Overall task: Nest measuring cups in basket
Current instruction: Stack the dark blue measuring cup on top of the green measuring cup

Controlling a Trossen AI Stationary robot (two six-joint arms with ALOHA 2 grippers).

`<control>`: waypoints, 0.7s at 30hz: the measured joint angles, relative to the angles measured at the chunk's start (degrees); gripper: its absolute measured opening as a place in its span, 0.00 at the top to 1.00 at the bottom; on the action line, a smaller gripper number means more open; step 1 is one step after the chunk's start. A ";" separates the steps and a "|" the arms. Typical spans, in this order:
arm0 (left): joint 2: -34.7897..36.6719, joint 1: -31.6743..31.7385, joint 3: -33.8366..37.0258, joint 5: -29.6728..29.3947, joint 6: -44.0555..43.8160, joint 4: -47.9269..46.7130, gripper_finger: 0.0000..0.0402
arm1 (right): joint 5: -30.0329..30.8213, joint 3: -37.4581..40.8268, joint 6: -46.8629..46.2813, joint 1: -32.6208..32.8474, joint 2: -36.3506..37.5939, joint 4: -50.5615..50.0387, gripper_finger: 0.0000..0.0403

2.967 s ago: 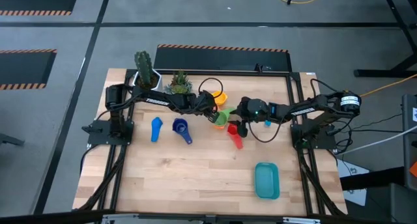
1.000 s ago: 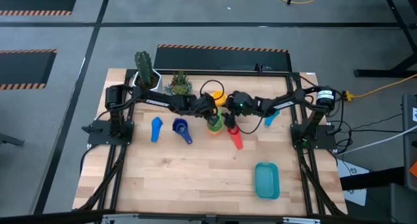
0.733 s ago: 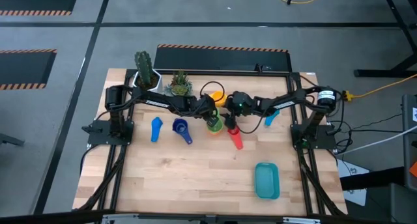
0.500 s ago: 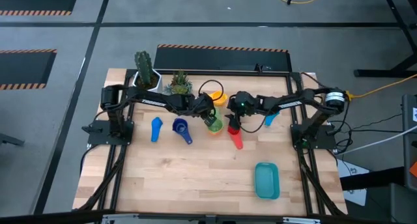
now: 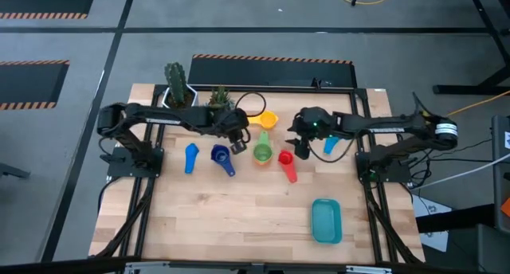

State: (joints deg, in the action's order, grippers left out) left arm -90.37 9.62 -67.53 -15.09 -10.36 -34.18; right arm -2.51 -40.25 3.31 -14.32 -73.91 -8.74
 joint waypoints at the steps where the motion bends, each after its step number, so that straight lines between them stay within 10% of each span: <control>1: 0.71 -0.01 0.00 0.13 2.20 -0.64 0.77 | -0.39 0.02 0.03 0.38 0.63 -0.13 0.44; 21: 0.98 0.12 0.06 7.30 23.38 -16.32 0.77 | -3.21 0.04 -1.53 6.72 -0.21 2.22 0.44</control>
State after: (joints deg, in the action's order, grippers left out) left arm -89.39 9.73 -67.46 -7.80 13.02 -50.50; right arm -5.72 -40.21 1.78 -7.60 -74.13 -6.52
